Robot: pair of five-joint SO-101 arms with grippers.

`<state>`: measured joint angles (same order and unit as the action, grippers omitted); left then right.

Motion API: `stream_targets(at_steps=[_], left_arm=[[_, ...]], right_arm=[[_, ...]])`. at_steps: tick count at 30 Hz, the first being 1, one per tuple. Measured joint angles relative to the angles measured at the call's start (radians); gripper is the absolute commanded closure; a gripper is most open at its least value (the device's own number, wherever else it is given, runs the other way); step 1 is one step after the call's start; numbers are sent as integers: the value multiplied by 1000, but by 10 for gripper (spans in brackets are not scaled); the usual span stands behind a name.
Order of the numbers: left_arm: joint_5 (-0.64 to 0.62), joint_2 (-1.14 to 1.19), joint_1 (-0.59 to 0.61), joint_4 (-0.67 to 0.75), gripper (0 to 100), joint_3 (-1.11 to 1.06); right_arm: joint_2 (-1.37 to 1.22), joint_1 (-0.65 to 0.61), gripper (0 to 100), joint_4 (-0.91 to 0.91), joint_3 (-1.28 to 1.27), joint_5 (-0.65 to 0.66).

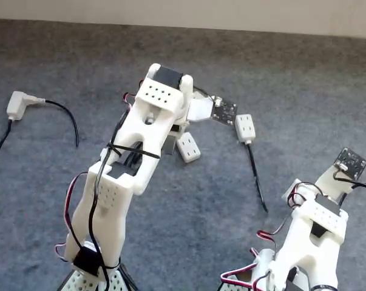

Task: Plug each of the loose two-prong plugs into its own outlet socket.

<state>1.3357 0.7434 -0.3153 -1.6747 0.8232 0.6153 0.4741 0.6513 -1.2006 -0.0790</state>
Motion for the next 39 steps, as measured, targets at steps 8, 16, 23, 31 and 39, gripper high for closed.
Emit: stream_targets(at_steps=[8,16,23,31,39], left_arm=[[49,51,-63,46,708,0],[57,120,-141,58,687,2],[57,158,-120,130,687,21],[57,178,-64,193,687,25],[57,178,-44,6,692,279]], right_arm=[[0,-20,675,0,0,2],[0,-21,675,0,0,6],[0,-21,675,0,0,6],[0,-21,675,0,-11,6],[0,-46,675,0,-18,6]])
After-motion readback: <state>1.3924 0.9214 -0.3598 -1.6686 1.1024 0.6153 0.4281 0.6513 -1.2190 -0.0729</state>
